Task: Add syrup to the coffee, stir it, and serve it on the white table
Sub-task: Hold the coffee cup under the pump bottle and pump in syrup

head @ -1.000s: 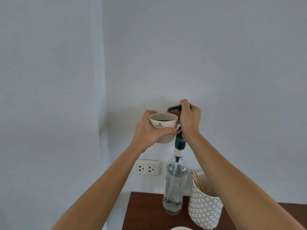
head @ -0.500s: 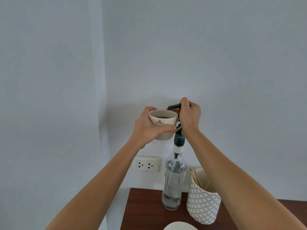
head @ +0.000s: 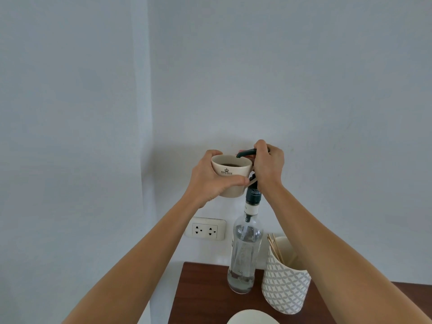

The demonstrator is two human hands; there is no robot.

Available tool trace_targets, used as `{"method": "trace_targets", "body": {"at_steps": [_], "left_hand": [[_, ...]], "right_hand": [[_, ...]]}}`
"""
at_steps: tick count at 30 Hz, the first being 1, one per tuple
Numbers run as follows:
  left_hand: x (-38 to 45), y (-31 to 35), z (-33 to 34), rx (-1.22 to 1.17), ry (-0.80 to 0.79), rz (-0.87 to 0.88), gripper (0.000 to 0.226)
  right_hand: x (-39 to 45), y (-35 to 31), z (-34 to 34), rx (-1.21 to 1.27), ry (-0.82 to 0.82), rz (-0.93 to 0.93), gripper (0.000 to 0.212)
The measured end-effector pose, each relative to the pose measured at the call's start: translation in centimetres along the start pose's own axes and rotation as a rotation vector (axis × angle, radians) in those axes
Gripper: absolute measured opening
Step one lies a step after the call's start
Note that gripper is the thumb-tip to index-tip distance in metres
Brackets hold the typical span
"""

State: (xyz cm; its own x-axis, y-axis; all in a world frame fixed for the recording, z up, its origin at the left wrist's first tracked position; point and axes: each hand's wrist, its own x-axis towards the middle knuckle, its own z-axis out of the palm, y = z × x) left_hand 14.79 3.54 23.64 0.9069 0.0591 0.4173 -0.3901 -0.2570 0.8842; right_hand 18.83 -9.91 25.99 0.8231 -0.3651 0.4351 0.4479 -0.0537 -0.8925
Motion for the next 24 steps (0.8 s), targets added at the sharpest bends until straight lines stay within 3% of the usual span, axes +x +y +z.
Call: {"method": "trace_targets", "body": {"at_steps": [5, 17, 24], "left_hand": [[0.0, -0.2, 0.0, 0.005, -0.003, -0.003, 0.091], [-0.3, 0.0, -0.2, 0.023, -0.029, -0.017, 0.093], [-0.1, 0.5, 0.0, 0.030, -0.023, -0.010, 0.093]], "right_hand": [[0.1, 0.2, 0.0, -0.011, -0.028, 0.001, 0.038], [-0.8, -0.2, -0.7, -0.087, -0.084, -0.032, 0.042], [-1.0, -1.8, -0.5, -0.008, -0.079, 0.070, 0.044]]}}
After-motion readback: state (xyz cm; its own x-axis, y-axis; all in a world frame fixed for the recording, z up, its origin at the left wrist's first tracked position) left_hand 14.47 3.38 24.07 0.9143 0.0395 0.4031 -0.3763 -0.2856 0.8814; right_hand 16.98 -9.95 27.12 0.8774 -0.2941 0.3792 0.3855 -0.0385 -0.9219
